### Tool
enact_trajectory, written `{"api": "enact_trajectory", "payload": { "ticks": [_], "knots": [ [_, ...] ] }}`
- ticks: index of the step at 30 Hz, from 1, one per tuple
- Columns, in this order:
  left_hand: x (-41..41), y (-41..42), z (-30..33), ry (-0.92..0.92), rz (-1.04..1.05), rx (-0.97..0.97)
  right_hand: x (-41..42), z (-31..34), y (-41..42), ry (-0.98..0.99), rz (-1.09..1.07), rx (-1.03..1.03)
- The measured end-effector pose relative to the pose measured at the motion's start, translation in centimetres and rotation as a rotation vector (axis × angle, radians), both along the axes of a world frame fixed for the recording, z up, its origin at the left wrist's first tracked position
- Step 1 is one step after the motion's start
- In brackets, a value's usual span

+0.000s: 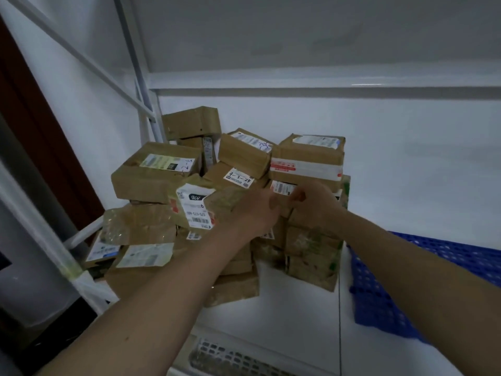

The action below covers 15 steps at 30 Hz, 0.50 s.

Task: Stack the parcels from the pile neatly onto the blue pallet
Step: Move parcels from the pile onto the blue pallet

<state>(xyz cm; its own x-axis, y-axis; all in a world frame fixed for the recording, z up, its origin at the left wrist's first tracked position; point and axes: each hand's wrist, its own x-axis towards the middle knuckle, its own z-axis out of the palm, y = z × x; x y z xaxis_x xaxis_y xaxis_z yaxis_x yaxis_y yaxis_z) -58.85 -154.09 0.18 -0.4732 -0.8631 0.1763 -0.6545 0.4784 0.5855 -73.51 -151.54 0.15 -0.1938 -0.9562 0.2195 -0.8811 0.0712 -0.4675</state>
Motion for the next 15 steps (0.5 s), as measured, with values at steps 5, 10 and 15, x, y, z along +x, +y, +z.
{"api": "enact_trajectory", "payload": {
  "ticks": [5, 10, 15],
  "knots": [
    [-0.8, -1.1, 1.3, -0.070, -0.015, -0.002, -0.6, 0.0, -2.3, 0.003, -0.001, 0.023],
    [-0.9, -2.9, 6.7, -0.065, -0.073, -0.099, 0.7, 2.4, -6.0, -0.018, 0.059, -0.034],
    [5.8, -7.3, 8.2, -0.175, 0.225, -0.187, 4.9, 4.7, -10.0, -0.023, 0.187, -0.037]
  ]
}}
